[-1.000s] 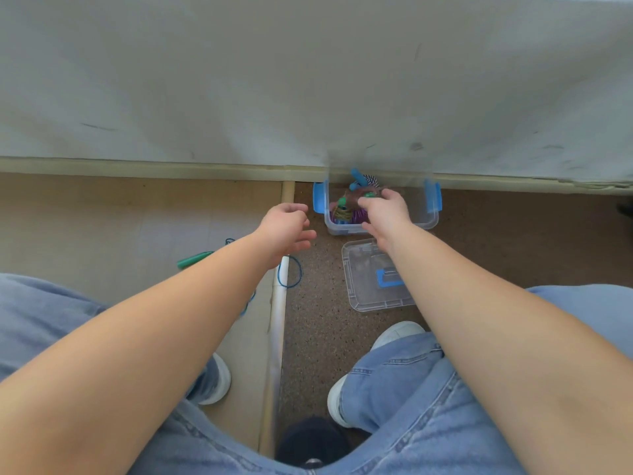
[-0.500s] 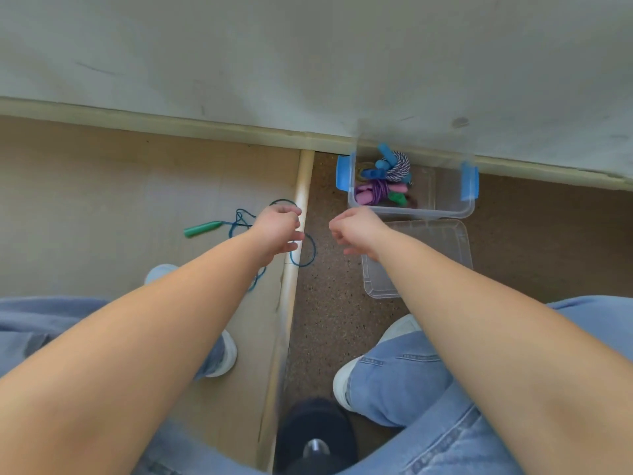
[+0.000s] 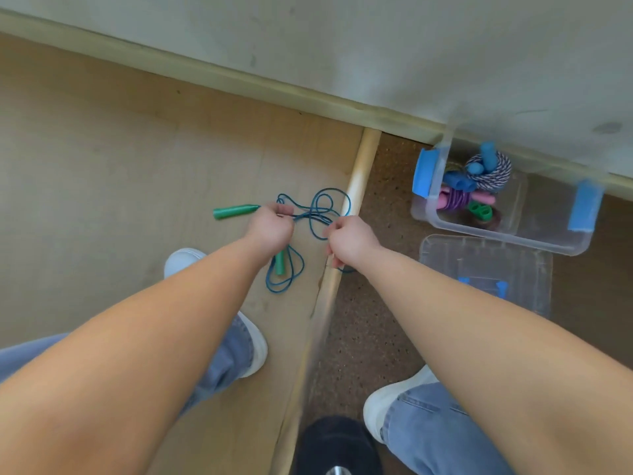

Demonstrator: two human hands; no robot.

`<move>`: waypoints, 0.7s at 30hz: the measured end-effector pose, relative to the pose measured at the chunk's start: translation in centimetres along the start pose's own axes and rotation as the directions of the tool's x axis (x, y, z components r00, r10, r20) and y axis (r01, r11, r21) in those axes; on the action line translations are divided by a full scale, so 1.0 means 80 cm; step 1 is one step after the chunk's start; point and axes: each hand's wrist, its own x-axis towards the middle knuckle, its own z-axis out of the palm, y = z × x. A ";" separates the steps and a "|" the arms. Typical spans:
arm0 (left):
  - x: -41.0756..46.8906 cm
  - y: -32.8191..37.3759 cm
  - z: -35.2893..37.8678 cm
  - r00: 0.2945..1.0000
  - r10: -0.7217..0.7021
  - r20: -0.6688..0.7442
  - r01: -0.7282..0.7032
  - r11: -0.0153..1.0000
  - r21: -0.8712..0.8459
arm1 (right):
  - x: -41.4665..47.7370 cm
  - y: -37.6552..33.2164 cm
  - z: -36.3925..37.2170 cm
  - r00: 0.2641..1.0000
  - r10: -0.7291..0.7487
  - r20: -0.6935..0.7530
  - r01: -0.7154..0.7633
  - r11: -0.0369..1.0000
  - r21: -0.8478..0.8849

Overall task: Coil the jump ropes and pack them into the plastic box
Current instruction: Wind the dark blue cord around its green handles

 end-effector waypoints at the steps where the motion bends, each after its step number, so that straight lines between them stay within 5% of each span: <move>1: 0.012 -0.006 -0.005 1.000 0.019 -0.020 -0.018 0.999 0.046 | 0.006 -0.005 0.012 1.000 -0.007 0.029 0.008 1.000 -0.022; 8: 0.070 -0.043 -0.030 0.968 0.195 -0.156 -0.123 0.916 0.383 | 0.054 -0.026 0.097 0.979 -0.029 0.202 0.088 0.955 -0.285; 11: 0.089 -0.061 -0.041 0.949 0.266 -0.171 -0.144 0.844 0.517 | 0.063 -0.023 0.121 0.992 0.004 0.124 0.039 0.939 -0.342; 16: 0.096 -0.071 -0.053 0.990 0.111 -0.082 0.000 0.592 0.806 | 0.066 -0.033 0.145 0.998 0.045 -0.038 -0.057 0.909 -0.413; 18: 0.092 -0.079 -0.046 0.998 0.039 -0.053 0.019 0.608 0.794 | 0.068 -0.035 0.149 0.998 0.045 -0.053 -0.063 0.908 -0.413; 21: 0.077 -0.086 -0.033 0.998 -0.066 -0.005 0.056 0.799 0.598 | 0.066 -0.031 0.145 0.997 0.073 -0.016 -0.074 0.949 -0.307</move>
